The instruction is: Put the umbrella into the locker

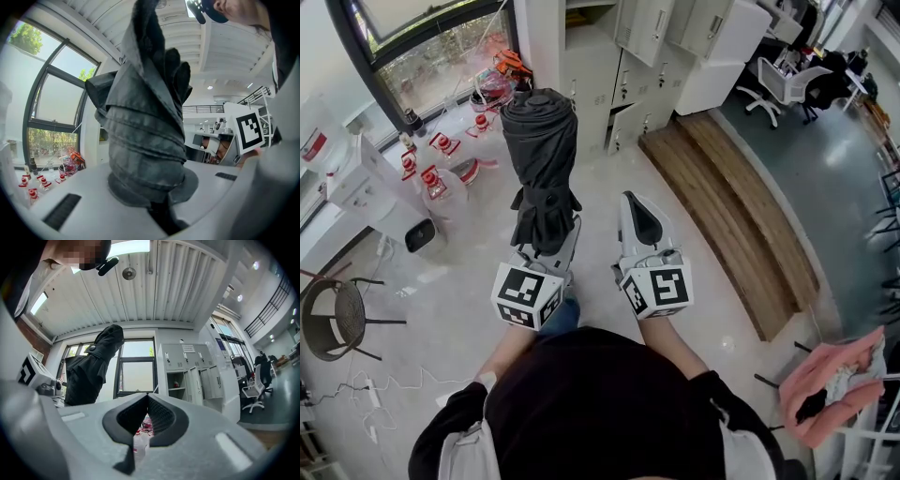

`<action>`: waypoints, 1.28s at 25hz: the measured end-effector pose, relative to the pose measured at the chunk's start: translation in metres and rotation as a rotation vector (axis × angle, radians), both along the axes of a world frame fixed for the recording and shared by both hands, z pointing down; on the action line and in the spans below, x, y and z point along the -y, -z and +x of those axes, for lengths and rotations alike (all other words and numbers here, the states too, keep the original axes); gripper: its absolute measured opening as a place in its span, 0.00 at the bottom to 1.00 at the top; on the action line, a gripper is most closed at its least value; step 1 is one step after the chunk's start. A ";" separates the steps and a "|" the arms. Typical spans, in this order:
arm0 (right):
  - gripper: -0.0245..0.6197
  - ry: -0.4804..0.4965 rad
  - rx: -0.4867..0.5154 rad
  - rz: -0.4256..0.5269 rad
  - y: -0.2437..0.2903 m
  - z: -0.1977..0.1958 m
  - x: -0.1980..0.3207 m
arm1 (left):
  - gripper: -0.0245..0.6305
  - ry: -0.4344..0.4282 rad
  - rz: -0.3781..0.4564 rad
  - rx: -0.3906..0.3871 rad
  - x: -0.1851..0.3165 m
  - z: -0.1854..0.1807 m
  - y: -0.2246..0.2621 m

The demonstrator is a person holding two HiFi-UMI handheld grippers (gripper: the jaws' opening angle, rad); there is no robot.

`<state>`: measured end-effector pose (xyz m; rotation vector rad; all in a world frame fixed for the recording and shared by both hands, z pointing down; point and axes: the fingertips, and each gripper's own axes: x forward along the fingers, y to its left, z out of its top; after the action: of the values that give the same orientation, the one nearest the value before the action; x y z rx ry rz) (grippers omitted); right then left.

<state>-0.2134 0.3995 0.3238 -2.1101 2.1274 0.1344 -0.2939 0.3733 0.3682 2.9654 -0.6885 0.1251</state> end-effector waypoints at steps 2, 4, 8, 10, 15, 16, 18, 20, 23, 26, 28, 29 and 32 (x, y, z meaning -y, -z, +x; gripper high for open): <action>0.04 -0.004 -0.005 0.001 -0.002 0.006 0.012 | 0.09 -0.001 0.000 -0.005 0.014 0.006 -0.003; 0.04 -0.007 -0.010 0.003 -0.004 0.013 0.027 | 0.09 -0.004 0.001 -0.013 0.030 0.015 -0.005; 0.04 -0.017 -0.016 0.002 -0.007 0.034 0.068 | 0.09 -0.018 -0.007 -0.022 0.073 0.037 -0.008; 0.04 -0.025 -0.016 0.004 -0.005 0.046 0.093 | 0.09 -0.025 0.002 -0.020 0.097 0.049 -0.007; 0.04 -0.037 -0.018 0.018 0.008 0.071 0.164 | 0.09 -0.048 0.026 -0.022 0.164 0.074 0.004; 0.04 -0.040 -0.020 0.020 0.010 0.074 0.177 | 0.09 -0.053 0.026 -0.024 0.177 0.078 0.005; 0.04 -0.047 -0.022 0.023 0.011 0.080 0.200 | 0.09 -0.066 0.025 -0.028 0.201 0.086 0.006; 0.04 -0.062 -0.019 0.024 0.011 0.087 0.219 | 0.09 -0.079 0.025 -0.030 0.222 0.094 0.005; 0.04 -0.087 -0.007 0.019 0.008 0.100 0.241 | 0.09 -0.103 0.006 -0.026 0.247 0.106 0.001; 0.04 -0.104 -0.002 0.014 0.003 0.109 0.257 | 0.09 -0.119 -0.011 -0.017 0.263 0.115 -0.006; 0.04 -0.109 0.006 0.004 -0.002 0.113 0.264 | 0.09 -0.124 -0.018 -0.010 0.270 0.118 -0.012; 0.04 -0.109 0.012 -0.003 -0.005 0.115 0.268 | 0.09 -0.125 -0.022 -0.004 0.273 0.119 -0.015; 0.04 -0.103 0.022 -0.018 -0.010 0.119 0.280 | 0.09 -0.130 -0.040 0.011 0.281 0.123 -0.021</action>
<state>-0.0947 0.1192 0.3341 -2.2213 2.0148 0.1030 -0.1709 0.0920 0.3893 2.9718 -0.4886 0.1631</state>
